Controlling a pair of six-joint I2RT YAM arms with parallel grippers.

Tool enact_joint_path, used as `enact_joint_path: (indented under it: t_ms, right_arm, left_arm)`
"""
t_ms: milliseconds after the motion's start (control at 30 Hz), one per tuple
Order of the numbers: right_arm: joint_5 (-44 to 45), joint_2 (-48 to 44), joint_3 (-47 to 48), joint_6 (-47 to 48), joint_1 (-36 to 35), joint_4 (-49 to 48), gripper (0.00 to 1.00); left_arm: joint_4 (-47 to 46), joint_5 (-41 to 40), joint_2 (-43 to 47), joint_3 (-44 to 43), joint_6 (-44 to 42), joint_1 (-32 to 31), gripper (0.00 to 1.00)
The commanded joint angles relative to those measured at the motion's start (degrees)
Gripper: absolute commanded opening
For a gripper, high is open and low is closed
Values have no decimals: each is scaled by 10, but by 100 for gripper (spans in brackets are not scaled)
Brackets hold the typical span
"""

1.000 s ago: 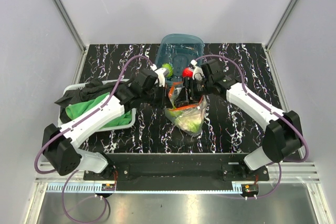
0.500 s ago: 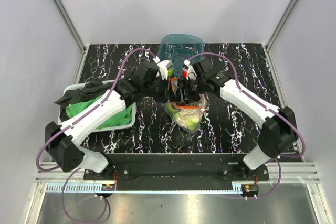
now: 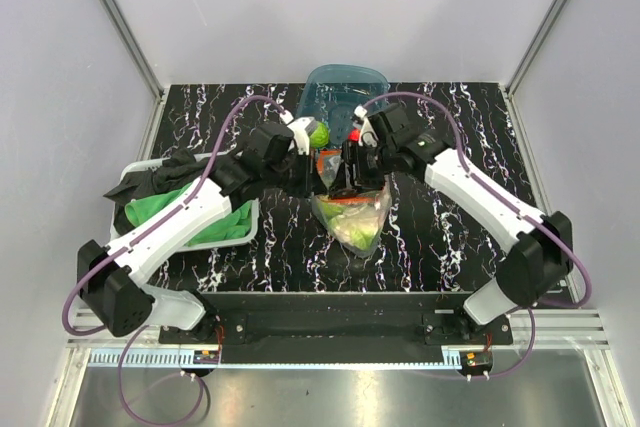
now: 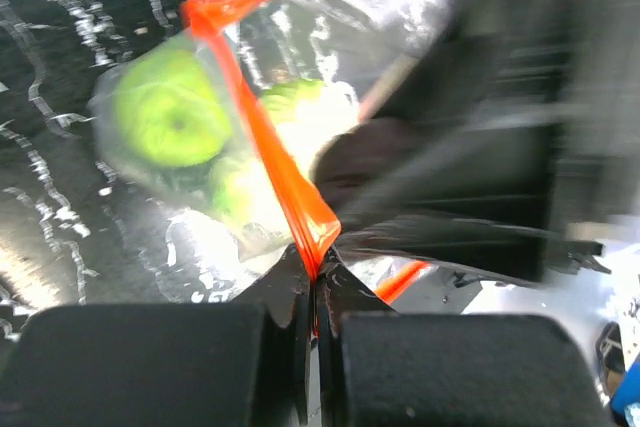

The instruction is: Open the zip-top bag and remove the fake food

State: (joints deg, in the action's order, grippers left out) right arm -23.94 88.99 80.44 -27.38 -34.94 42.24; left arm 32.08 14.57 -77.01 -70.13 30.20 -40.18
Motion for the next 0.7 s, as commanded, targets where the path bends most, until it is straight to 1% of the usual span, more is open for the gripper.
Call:
enact_joint_path:
  t_ms: [0, 67, 167, 233, 267, 300, 367, 433, 500, 567, 667]
  right_arm:
    - [2, -62, 91, 8, -6, 14, 25]
    - [42, -68, 118, 22, -5, 35, 25]
    - [69, -73, 153, 42, -5, 29, 26]
    - [93, -52, 182, 72, -3, 28, 26]
    - [111, -41, 211, 83, 5, 29, 25]
    - [119, -17, 226, 102, 13, 29, 24]
    - [149, 13, 267, 103, 41, 25, 24]
    - [145, 65, 303, 95, 63, 15, 22]
    - [145, 115, 316, 94, 83, -1, 22]
    - [178, 146, 321, 106, 87, -36, 25]
    - [198, 233, 340, 146, 87, -62, 29]
  left_arm:
    - [25, -15, -15, -11, -23, 11, 0]
    - [29, -27, -14, -14, -30, 12, 0]
    - [50, -51, -8, -26, -49, 16, 0]
    - [58, -60, -2, -33, -55, 21, 0]
    - [66, -65, 4, -35, -59, 23, 0]
    - [68, -76, 7, -36, -63, 24, 0]
    - [83, -84, 15, -38, -69, 26, 0]
    - [113, -85, 20, -46, -67, 31, 0]
    - [125, -84, 35, -50, -64, 31, 0]
    - [131, -84, 52, -48, -64, 31, 0]
    - [132, -75, 59, -48, -56, 31, 0]
